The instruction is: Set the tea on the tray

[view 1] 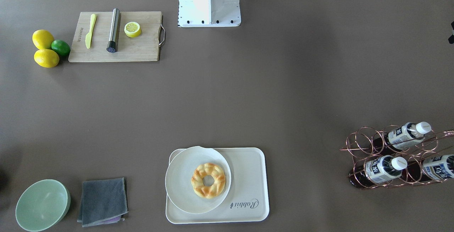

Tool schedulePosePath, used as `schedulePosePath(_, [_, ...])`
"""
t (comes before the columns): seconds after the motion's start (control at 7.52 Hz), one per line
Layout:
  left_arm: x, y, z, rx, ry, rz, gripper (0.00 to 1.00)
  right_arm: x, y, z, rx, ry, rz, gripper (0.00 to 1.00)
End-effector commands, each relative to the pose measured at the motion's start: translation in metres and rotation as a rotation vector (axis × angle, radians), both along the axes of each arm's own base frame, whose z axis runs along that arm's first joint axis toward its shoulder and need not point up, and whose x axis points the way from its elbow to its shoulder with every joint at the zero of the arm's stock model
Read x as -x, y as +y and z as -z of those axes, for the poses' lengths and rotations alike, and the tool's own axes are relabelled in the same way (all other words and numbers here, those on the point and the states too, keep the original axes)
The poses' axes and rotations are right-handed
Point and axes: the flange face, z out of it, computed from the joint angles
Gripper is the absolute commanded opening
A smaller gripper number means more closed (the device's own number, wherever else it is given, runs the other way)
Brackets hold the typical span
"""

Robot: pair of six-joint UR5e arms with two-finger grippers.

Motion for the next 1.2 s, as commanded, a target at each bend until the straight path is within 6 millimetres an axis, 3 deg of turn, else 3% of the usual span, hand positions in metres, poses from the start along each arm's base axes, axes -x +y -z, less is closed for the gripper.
schedulePosePath(0.0, [-0.0002, 0.0012, 0.0002, -0.003, 0.001, -0.003, 0.98, -0.0012, 0.0052, -0.0012, 0.004, 0.004, -0.003, 1.0])
schedulePosePath(1.06, [0.0023, 0.002, -0.0002, 0.012, 0.004, 0.018, 0.98, -0.0011, 0.0064, -0.0007, -0.001, 0.041, 0.0, 1.0])
